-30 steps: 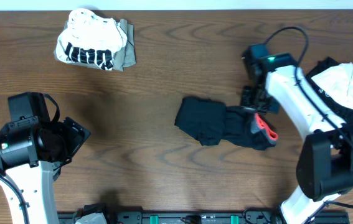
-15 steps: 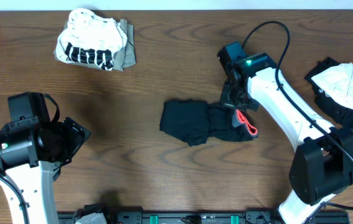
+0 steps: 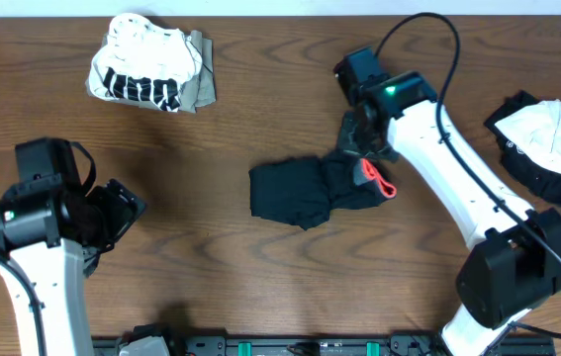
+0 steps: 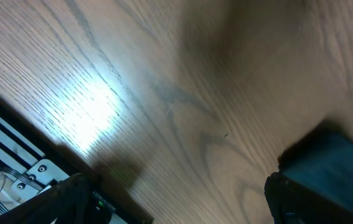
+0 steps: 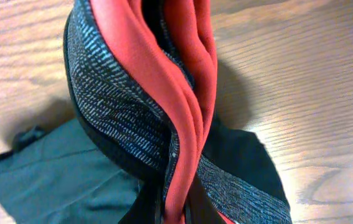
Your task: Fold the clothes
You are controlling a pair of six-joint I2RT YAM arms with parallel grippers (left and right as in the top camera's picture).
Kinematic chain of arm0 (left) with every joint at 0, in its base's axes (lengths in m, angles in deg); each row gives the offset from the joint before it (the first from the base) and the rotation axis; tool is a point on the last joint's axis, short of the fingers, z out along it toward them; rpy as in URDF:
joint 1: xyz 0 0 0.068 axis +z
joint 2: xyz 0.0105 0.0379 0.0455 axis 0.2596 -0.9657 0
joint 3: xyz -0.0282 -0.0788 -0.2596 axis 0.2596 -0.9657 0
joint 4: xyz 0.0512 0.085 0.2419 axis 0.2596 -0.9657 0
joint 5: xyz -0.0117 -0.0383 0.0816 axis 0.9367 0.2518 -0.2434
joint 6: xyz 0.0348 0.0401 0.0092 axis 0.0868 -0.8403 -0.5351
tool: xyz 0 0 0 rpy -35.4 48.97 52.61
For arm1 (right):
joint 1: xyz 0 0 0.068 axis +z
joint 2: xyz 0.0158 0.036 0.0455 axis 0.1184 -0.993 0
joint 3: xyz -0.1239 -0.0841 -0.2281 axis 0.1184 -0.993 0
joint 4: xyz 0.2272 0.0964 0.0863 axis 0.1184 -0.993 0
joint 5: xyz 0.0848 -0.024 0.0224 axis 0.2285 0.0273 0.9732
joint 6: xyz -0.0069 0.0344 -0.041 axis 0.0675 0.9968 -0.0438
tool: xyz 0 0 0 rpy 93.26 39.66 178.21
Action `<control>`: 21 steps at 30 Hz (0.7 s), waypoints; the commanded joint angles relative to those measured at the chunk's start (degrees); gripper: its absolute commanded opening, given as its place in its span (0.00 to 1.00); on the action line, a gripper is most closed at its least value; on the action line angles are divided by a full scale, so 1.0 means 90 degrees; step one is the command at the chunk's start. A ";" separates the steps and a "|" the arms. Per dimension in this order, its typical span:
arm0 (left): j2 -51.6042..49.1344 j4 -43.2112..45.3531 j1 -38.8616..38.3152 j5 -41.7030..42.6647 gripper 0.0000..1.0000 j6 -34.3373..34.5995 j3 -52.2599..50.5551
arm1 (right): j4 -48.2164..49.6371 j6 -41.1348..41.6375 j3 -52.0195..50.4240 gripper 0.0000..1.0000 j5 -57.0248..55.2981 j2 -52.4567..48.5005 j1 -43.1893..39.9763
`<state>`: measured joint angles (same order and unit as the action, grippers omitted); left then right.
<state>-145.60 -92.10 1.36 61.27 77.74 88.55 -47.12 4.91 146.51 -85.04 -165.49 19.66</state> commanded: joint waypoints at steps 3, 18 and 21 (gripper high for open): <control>-0.0279 0.0017 0.0019 0.0100 0.92 -0.0148 -0.0046 | 0.0129 0.0124 0.0158 0.01 -0.0002 0.0153 0.0384; -0.0384 0.0095 0.0019 0.0092 0.92 -0.0350 -0.0046 | 0.0738 0.0172 0.0165 0.01 -0.0474 0.0153 0.1362; -0.0384 0.0095 0.0019 0.0090 0.92 -0.0350 -0.0046 | 0.0818 0.0172 0.0175 0.01 -0.0503 0.0153 0.1489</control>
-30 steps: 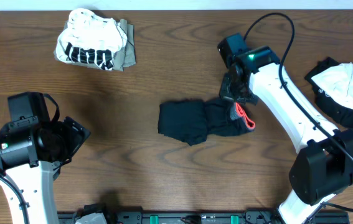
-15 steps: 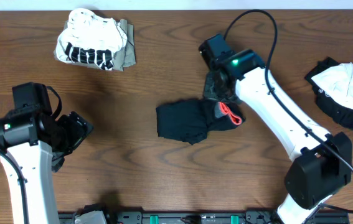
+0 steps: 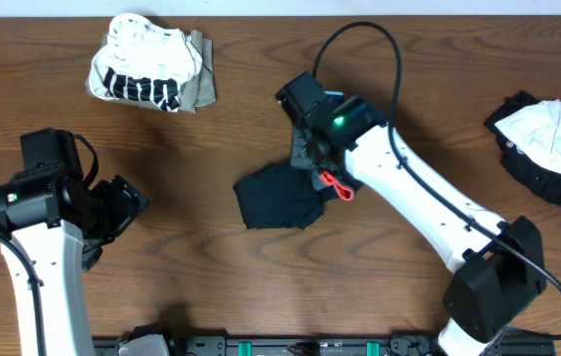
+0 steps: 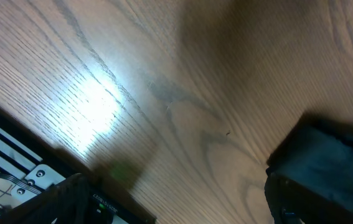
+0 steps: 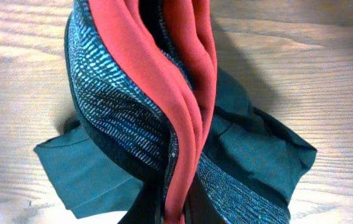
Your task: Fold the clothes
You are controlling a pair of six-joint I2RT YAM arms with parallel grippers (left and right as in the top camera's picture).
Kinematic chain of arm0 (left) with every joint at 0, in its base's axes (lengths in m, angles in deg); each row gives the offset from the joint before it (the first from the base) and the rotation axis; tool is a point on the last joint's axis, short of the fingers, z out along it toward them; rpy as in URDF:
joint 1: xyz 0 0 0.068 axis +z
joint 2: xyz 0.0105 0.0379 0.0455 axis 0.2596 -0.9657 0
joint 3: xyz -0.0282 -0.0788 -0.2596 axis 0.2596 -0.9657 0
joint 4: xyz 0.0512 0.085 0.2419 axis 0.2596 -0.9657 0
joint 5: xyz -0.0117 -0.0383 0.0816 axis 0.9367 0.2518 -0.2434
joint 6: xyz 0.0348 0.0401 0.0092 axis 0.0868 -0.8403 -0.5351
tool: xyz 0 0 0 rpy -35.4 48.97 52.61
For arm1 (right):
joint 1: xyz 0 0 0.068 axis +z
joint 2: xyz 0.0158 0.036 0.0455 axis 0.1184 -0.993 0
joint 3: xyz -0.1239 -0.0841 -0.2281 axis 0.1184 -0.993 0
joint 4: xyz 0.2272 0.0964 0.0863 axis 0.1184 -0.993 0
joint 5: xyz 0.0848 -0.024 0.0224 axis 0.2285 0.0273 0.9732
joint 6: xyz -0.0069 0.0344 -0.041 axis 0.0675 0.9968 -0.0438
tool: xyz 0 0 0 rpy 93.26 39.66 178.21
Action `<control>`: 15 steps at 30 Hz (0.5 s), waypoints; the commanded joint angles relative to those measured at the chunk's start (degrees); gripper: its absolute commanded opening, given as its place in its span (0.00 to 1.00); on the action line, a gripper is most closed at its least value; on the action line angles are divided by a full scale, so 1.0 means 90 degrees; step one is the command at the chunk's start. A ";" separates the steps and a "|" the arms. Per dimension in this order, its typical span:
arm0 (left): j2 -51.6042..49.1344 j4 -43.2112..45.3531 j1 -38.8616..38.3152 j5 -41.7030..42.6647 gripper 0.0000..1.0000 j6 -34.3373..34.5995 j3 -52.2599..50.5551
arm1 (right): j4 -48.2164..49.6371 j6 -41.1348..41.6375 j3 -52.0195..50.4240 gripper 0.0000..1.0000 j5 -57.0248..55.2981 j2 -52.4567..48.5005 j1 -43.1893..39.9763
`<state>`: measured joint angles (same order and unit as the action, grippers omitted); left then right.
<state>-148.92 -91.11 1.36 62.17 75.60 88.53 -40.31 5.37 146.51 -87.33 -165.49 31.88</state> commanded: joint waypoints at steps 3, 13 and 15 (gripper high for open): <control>-0.0015 -0.0012 0.0019 -0.0010 0.92 -0.0112 -0.0044 | 0.0155 -0.0085 0.0221 0.01 -0.0236 0.0153 0.0221; -0.0022 0.0032 0.0022 -0.0010 0.93 -0.0112 -0.0044 | 0.0267 -0.0556 0.0323 0.01 -0.0199 0.0153 0.0622; -0.0024 0.0032 0.0019 -0.0010 0.92 -0.0112 -0.0044 | 0.0265 -0.0556 0.0323 0.01 -0.0202 0.0153 0.0738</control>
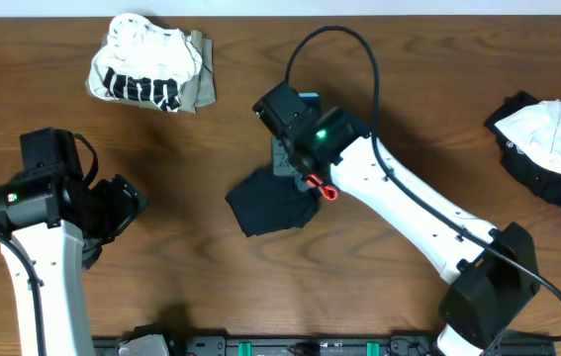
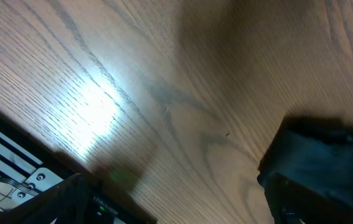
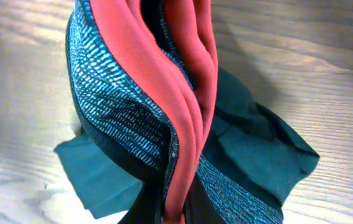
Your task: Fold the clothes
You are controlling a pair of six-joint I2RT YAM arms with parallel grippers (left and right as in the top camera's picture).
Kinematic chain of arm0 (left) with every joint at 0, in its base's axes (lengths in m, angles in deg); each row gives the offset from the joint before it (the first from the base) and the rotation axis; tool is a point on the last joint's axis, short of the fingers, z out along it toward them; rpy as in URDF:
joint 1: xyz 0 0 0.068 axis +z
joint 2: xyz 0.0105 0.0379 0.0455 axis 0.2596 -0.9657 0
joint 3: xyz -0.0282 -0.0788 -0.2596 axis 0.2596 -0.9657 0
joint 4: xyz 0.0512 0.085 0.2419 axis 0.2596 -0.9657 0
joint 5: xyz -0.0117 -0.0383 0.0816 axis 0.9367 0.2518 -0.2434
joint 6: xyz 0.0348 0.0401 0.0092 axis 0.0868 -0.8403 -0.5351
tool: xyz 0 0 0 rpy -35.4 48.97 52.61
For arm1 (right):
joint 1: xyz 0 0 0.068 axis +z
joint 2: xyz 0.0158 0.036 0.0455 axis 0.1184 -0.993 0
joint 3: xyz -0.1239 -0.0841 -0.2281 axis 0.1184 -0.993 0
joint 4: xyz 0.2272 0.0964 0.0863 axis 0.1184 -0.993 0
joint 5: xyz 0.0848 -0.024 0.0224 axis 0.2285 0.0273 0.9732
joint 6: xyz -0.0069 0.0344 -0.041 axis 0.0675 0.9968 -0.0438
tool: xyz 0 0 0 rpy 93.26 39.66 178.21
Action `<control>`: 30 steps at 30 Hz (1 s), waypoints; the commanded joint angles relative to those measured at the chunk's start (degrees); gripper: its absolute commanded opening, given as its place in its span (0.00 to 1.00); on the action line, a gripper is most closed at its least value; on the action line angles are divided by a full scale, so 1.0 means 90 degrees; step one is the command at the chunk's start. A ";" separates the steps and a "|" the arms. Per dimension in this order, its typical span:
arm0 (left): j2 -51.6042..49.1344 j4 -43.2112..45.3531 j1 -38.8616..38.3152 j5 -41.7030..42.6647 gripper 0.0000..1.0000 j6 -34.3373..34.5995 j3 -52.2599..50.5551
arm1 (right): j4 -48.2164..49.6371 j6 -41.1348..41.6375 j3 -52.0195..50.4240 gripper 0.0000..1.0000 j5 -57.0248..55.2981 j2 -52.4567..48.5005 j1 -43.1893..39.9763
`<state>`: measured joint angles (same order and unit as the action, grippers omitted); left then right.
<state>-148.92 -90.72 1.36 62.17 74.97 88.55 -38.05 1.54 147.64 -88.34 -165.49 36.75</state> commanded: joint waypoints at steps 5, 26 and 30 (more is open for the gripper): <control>-0.0027 -0.0012 0.0019 -0.0010 0.92 -0.0039 -0.0046 | 0.0114 -0.0112 0.0197 0.01 -0.0245 0.0126 0.0631; -0.0027 -0.0085 0.0022 -0.0012 0.92 -0.0041 -0.0046 | 0.0194 0.0100 0.0197 0.41 -0.0219 -0.0826 0.1292; -0.0027 -0.0087 0.0019 -0.0012 0.92 -0.0041 -0.0046 | 0.0262 0.0092 0.0197 0.47 0.0194 -0.0826 0.1302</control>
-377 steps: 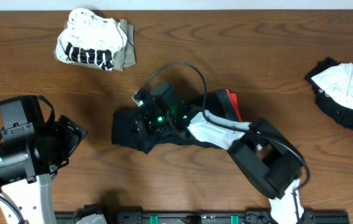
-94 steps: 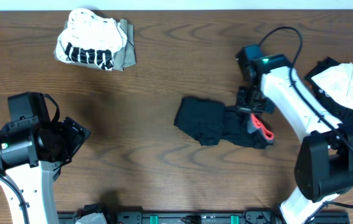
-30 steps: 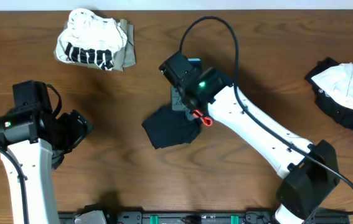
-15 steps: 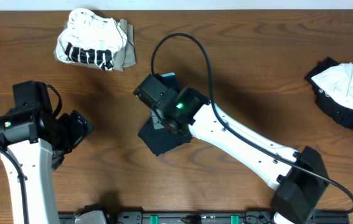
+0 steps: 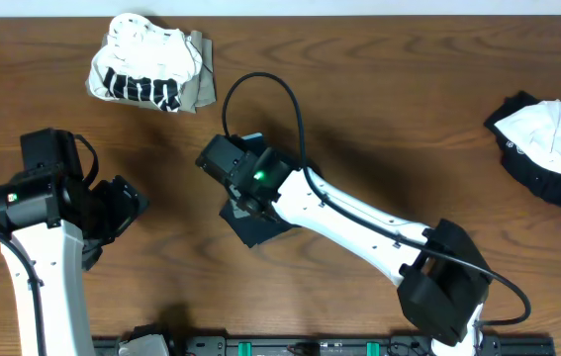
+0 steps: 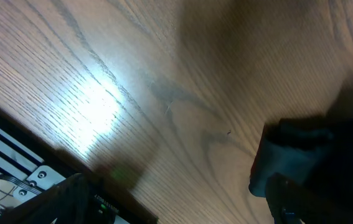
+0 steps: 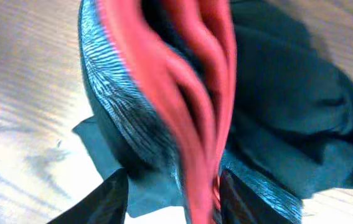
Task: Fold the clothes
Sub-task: 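Lift the folded leggings with the right gripper and move them left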
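Observation:
A dark teal-black garment [image 5: 258, 225] with a red-lined patterned waistband [image 7: 188, 106] lies bunched on the wooden table [image 5: 359, 119] left of centre. My right gripper [image 5: 243, 196] is low over it. In the right wrist view my right gripper [image 7: 176, 199] stands open, its fingers [image 7: 111, 199] apart on either side of the red band. My left gripper [image 5: 120, 210] waits at the left, open and empty; its wrist view shows my left gripper [image 6: 179, 208] over bare wood, with the dark garment [image 6: 301, 152] at the right edge.
A white garment with black lettering [image 5: 151, 71] lies bunched at the back left. A black and white garment [image 5: 547, 146] lies at the right edge. The arms' base rail [image 5: 260, 346] runs along the front edge.
My right gripper has moved further left and down with the dark garment, and its fingers now stand apart around the red waistband. The left arm has not moved.
My right gripper held the dark garment by its red waistband right of centre. At each later moment it was further left, the garment trailing beneath. Now the garment lies left of centre and the fingers have opened. My left gripper stayed open at the left.

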You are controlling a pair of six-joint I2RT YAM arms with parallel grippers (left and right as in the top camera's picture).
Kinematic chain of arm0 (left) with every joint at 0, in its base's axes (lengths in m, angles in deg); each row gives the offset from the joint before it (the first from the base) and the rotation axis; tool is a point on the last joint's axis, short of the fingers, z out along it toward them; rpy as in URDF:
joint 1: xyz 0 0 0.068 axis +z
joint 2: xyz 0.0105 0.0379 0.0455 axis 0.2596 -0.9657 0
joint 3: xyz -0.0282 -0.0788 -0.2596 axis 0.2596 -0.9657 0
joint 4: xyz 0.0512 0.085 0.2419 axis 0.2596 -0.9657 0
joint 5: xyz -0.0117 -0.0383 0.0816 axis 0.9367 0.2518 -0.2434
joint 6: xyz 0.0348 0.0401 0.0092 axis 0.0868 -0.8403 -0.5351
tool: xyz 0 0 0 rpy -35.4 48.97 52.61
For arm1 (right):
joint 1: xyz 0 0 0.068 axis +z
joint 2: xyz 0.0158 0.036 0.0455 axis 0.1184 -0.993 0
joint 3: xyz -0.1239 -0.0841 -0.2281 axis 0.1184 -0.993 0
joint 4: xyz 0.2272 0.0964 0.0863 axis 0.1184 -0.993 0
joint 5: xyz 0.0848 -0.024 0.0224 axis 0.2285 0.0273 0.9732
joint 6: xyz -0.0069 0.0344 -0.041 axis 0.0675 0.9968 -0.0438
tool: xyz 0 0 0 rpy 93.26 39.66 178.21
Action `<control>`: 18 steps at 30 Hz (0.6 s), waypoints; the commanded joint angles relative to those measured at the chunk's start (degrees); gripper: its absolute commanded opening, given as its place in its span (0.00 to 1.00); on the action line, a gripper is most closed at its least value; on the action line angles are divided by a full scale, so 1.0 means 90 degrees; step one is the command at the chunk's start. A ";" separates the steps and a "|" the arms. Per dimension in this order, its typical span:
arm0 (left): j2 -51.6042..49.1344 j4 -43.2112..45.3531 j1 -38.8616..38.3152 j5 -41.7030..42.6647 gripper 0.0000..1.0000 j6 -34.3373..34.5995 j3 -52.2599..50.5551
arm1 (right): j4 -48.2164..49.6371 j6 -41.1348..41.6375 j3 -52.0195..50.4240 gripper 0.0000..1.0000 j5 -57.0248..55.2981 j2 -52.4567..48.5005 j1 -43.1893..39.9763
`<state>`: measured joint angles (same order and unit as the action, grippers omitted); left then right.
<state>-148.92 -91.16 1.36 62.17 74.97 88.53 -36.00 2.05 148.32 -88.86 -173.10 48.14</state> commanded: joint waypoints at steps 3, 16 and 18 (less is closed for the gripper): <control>-0.0027 -0.0041 0.0019 -0.0012 0.92 -0.0041 -0.0044 | 0.0032 0.0039 0.0131 0.50 0.0335 0.0022 0.0049; -0.0029 -0.0056 0.0019 -0.0015 0.92 -0.0044 -0.0044 | -0.0857 -0.0551 0.1778 0.49 0.0442 0.0046 -0.0267; -0.0029 -0.0066 0.0019 -0.0015 0.92 -0.0044 -0.0044 | -0.0823 -0.0639 0.1761 0.35 0.0444 0.0022 -0.0384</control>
<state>-148.92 -91.33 1.36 62.17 74.97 88.53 -43.15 -1.39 163.60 -84.60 -173.12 46.39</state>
